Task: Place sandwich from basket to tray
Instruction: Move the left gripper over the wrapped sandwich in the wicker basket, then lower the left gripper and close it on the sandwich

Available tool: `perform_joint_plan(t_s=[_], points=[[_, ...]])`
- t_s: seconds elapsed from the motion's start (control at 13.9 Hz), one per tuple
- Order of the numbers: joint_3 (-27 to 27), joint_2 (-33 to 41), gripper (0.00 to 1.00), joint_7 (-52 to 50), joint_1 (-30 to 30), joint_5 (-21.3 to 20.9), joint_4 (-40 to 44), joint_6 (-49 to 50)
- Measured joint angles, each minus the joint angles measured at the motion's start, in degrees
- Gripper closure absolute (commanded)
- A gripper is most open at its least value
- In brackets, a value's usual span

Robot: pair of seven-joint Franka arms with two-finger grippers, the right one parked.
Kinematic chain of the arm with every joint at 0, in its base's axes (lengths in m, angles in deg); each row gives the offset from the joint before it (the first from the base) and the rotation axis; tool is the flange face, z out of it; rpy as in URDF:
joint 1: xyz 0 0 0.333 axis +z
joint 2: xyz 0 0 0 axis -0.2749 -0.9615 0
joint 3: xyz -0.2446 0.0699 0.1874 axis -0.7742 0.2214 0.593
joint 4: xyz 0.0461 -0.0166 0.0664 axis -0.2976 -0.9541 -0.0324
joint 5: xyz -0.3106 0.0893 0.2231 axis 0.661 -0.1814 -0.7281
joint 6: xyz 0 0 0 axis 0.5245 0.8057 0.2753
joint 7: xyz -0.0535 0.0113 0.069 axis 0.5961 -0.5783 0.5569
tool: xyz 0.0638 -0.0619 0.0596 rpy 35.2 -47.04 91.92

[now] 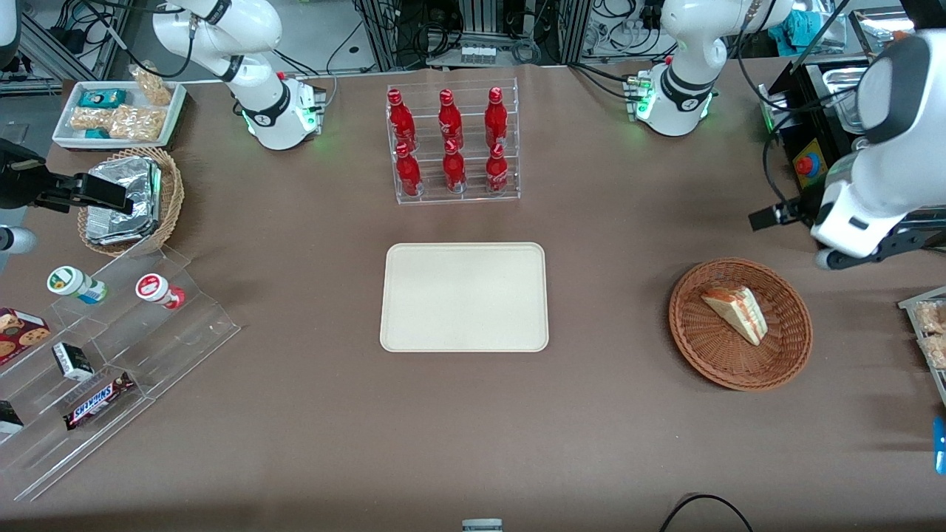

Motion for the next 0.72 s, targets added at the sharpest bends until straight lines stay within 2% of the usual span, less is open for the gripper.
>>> perform_joint_plan(t_s=[0.29, 0.72], points=[[2.4, -0.5, 0.00, -5.0, 0.1, 0.0, -9.8, -15.5], [2.4, -3.4, 0.00, -10.7, 0.1, 0.0, -17.2, -31.3]])
